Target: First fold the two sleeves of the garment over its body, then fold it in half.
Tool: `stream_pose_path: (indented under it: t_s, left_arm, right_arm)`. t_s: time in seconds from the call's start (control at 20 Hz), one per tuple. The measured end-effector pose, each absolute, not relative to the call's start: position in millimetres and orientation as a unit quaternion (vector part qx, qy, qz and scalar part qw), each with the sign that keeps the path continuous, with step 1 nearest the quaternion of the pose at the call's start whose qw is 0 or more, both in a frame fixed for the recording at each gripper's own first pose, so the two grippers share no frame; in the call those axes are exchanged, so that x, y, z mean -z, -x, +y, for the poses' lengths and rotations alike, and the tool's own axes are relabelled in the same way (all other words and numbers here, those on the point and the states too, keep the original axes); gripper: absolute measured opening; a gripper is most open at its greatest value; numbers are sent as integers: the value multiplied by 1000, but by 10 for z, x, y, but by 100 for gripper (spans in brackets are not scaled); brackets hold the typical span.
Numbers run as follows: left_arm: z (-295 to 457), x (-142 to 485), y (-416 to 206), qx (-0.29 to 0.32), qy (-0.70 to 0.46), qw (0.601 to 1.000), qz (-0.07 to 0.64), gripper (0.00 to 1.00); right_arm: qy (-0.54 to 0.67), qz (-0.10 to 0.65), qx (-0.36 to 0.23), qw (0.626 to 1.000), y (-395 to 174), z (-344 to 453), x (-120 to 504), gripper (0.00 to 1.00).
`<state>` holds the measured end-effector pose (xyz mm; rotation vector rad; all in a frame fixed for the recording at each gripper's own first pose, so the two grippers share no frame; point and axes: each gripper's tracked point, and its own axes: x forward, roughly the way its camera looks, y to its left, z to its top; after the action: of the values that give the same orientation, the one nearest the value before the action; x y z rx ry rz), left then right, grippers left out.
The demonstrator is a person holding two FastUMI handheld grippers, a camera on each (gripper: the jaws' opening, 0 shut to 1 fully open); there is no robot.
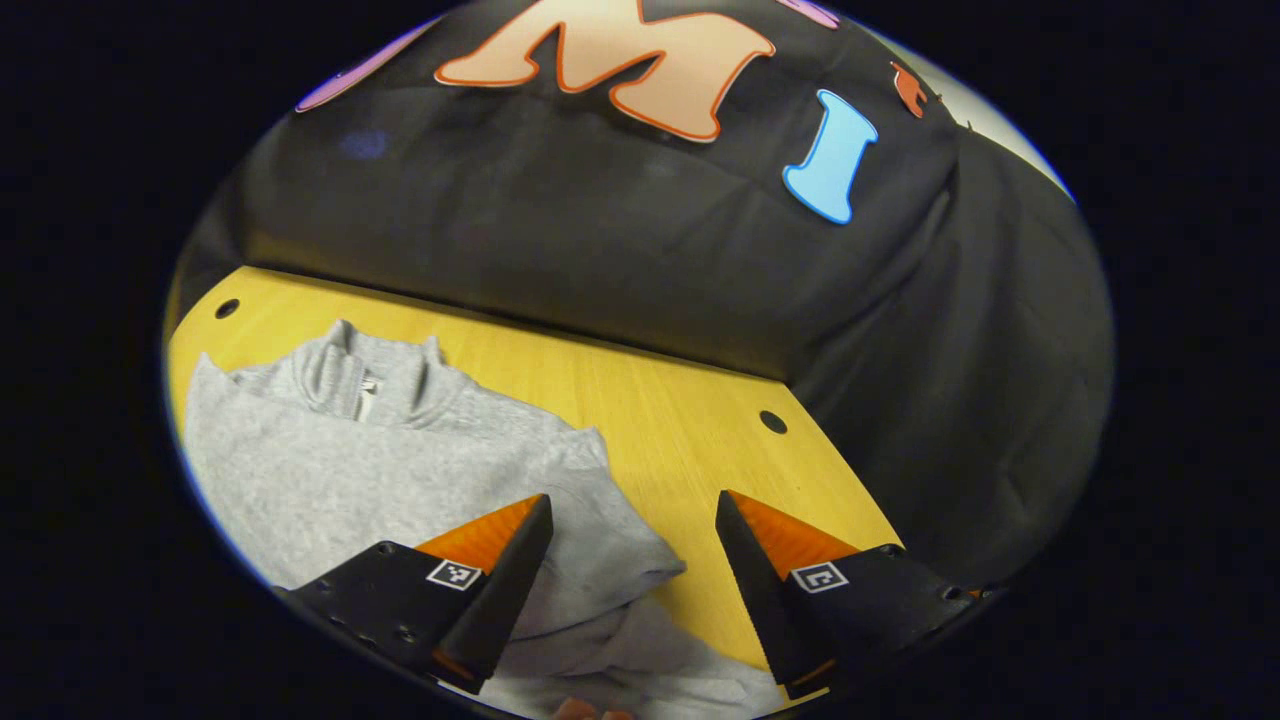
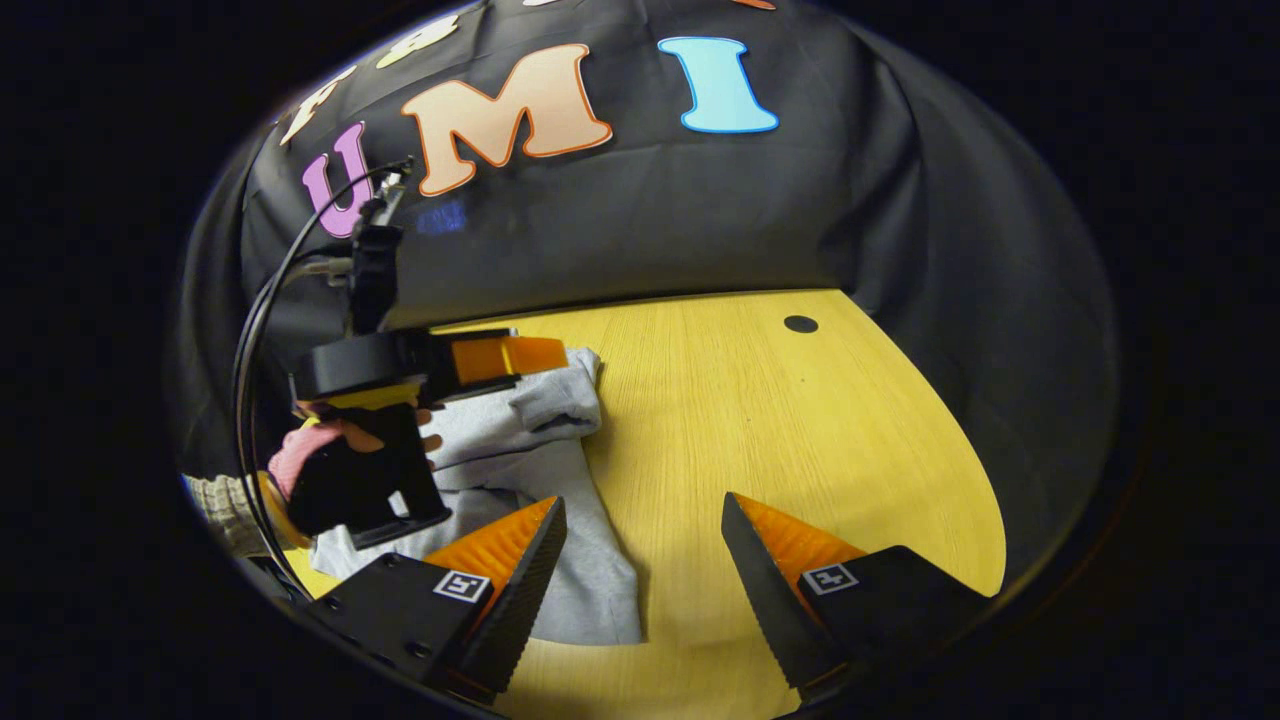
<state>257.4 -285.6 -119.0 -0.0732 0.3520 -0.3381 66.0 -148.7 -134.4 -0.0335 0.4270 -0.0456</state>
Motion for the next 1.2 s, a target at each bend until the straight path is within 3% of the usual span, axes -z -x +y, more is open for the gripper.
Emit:
stream_pose_path:
  t_s: [0.2,0.3,0.45,0.5,0.55,0.7,0.8,0.85,0.9,1.0,1.2]
  left_arm:
    - [-2078,936,-2303,117,7,983,144,96]
    - [-1593,899,-2073,81,-3,986,145,96]
    - [-936,905,-1699,28,-14,989,143,96]
    - [-743,942,-1553,11,-16,989,149,95]
    - [-542,995,-1398,-6,-17,988,154,95]
    - [-101,1150,-932,-49,-4,985,167,96]
    - [113,1306,-641,-76,-2,980,183,96]
    - [198,1385,-512,-88,0,978,190,96]
    - [263,1463,-396,-98,3,975,197,96]
    - [323,1668,-243,-121,9,967,224,96]
    - [289,1953,-30,-119,8,959,258,96]
  right_arm:
    - [28,230,11,973,-539,-1414,1573,93]
    - [28,238,3,971,-485,-1370,1702,97]
    - [36,248,-5,968,-422,-1327,1844,97]
    - [37,252,-7,967,-416,-1308,1883,93]
    - [38,255,-9,966,-420,-1301,1930,97]
    - [48,271,-14,961,-411,-1300,2095,97]
    - [54,279,-19,959,-415,-1268,2181,93]
    - [55,283,-21,957,-414,-1249,2235,97]
    - [56,289,-23,955,-412,-1226,2291,93]
    - [59,299,-27,952,-412,-1192,2400,97]
    - [71,316,-26,946,-384,-1185,2574,93]
